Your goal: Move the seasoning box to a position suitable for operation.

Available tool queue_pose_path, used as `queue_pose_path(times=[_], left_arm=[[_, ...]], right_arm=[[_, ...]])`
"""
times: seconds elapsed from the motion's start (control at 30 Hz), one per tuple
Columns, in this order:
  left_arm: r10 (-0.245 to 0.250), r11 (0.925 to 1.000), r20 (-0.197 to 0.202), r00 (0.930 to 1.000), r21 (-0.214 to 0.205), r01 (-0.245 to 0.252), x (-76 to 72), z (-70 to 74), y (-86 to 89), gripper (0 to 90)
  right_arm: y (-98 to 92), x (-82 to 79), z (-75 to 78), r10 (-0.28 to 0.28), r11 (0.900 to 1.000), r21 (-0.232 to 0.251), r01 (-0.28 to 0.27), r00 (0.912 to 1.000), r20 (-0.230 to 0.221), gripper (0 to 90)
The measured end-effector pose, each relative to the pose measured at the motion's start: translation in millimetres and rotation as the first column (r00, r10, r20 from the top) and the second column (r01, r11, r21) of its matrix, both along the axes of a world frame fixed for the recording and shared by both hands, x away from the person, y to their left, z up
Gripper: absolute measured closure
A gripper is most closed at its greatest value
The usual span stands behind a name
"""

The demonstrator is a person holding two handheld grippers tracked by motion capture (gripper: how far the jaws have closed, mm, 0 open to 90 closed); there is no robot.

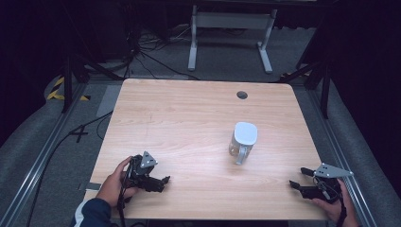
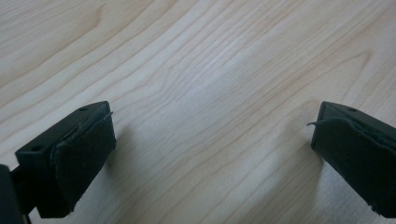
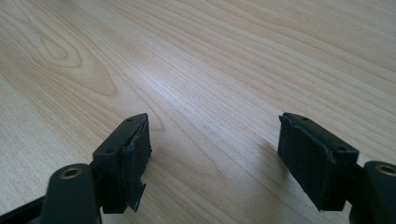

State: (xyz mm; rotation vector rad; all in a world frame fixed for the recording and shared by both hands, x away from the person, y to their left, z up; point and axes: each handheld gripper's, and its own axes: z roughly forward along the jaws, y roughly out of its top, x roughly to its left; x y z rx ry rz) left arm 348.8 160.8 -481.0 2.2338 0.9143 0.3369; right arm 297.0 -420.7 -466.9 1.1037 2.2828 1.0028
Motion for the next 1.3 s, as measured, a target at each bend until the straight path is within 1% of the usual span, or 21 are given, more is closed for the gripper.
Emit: queue_pose_path(times=[0.03, 0.1, 0.13, 0.33, 0.53, 0.63, 0.67, 0.7, 0.77, 0.8, 0.83, 0.87, 0.9, 0.97, 1.0, 1.07, 1.17, 1.27, 1.3], left_arm=[[-0.010, 0.9999, -0.002, 0.9999, 0.003, 0.010, 0.8, 0.4, 0.1, 0.0], [-0.009, 1.0000, 0.002, 1.0000, -0.004, 0.009, 1.4, -0.2, -0.5, 0.0], [-0.014, 0.9999, -0.003, 0.9999, 0.003, 0.014, 1.1, 0.5, -0.2, 0.0], [-0.013, 0.9999, 0.004, 0.9999, 0.000, 0.013, 1.5, 0.0, -0.3, 0.0], [-0.009, 1.0000, 0.002, 1.0000, -0.005, 0.009, 1.3, -0.2, -0.7, 0.0], [-0.014, 0.9999, -0.001, 0.9999, 0.000, 0.014, 1.3, 0.2, -0.6, 0.0], [-0.017, 0.9999, 0.001, 0.9999, 0.000, 0.017, 1.2, 0.2, -0.6, 0.1], [-0.017, 0.9999, 0.001, 0.9999, 0.001, 0.017, 1.2, 0.3, -0.7, 0.1], [-0.020, 0.9998, -0.001, 0.9998, 0.006, 0.020, 0.6, 0.7, -1.3, 0.2], [-0.024, 0.9997, 0.000, 0.9997, 0.003, 0.024, 1.1, 0.5, -1.5, 0.2], [-0.030, 0.9995, 0.000, 0.9996, 0.005, 0.030, 1.5, 0.7, -1.4, 0.2], [-0.042, 0.9991, 0.007, 0.9991, 0.006, 0.042, 2.2, 0.7, -2.1, 0.2], [-0.048, 0.9988, 0.005, 0.9988, 0.004, 0.048, 2.3, 0.5, -2.9, 0.2], [-0.050, 0.9987, 0.002, 0.9987, -0.003, 0.050, 3.0, 0.0, -4.1, 0.1], [-0.050, 0.9987, 0.002, 0.9987, -0.003, 0.050, 3.0, 0.0, -4.1, 0.1], [-0.054, 0.9985, 0.004, 0.9985, -0.004, 0.054, 3.5, -0.1, -4.4, 0.1], [-0.054, 0.9985, 0.004, 0.9985, -0.004, 0.054, 3.5, 0.0, -4.4, 0.1], [-0.053, 0.9986, 0.003, 0.9986, -0.005, 0.053, 3.4, -0.2, -4.5, 0.1], [-0.054, 0.9985, 0.004, 0.9985, -0.004, 0.054, 3.5, -0.1, -4.4, 0.1]], right_arm=[[0.1, -0.2, -0.1, 0.001, 1.0000, -0.002, -0.001, 1.0000, 0.003, 25.7], [0.1, -0.4, 0.2, 0.005, 1.0000, -0.005, -0.005, 1.0000, 0.004, 25.8], [0.1, -0.4, 0.2, 0.005, 1.0000, -0.005, -0.005, 1.0000, 0.004, 25.8], [-0.1, 0.3, -0.1, 0.002, 1.0000, 0.000, -0.002, 1.0000, 0.000, 25.6], [-0.1, 0.3, -0.1, 0.003, 1.0000, 0.001, -0.003, 1.0000, 0.000, 25.8], [-0.3, 0.6, 0.0, 0.005, 1.0000, 0.003, -0.005, 1.0000, -0.003, 26.2], [0.0, -0.2, 0.2, 0.012, 0.9999, 0.003, -0.012, 0.9999, 0.005, 32.7], [0.0, -0.2, 0.2, 0.012, 0.9999, 0.003, -0.012, 0.9999, 0.005, 32.7], [-0.6, -0.5, 0.5, 0.006, 0.9999, 0.010, -0.006, 0.9999, 0.016, 42.9], [-1.1, -0.3, 1.0, 0.002, 0.9999, 0.017, -0.002, 0.9999, 0.016, 45.3], [-2.2, 0.2, 1.9, 0.004, 0.9999, 0.015, -0.004, 0.9998, 0.019, 49.9], [-2.0, 0.9, 3.5, 0.006, 0.9995, 0.030, -0.006, 0.9998, 0.018, 59.2], [-1.6, 2.1, 5.1, 0.013, 0.9990, 0.043, -0.013, 0.9998, 0.014, 64.1], [2.9, 4.9, 10.7, 0.045, 0.9964, 0.071, -0.046, 0.9989, 0.017, 70.6], [2.9, 4.9, 10.7, 0.045, 0.9964, 0.071, -0.046, 0.9989, 0.017, 70.6], [12.4, 7.8, 20.3, 0.089, 0.9945, 0.052, -0.091, 0.9952, 0.039, 77.5], [26.9, 16.4, 35.9, 0.141, 0.9881, 0.052, -0.144, 0.9876, 0.070, 87.6], [42.7, 26.1, 51.2, 0.167, 0.9820, 0.075, -0.173, 0.9823, 0.085, 89.3], [49.5, 28.8, 54.9, 0.177, 0.9802, 0.072, -0.184, 0.9796, 0.094, 89.4]])
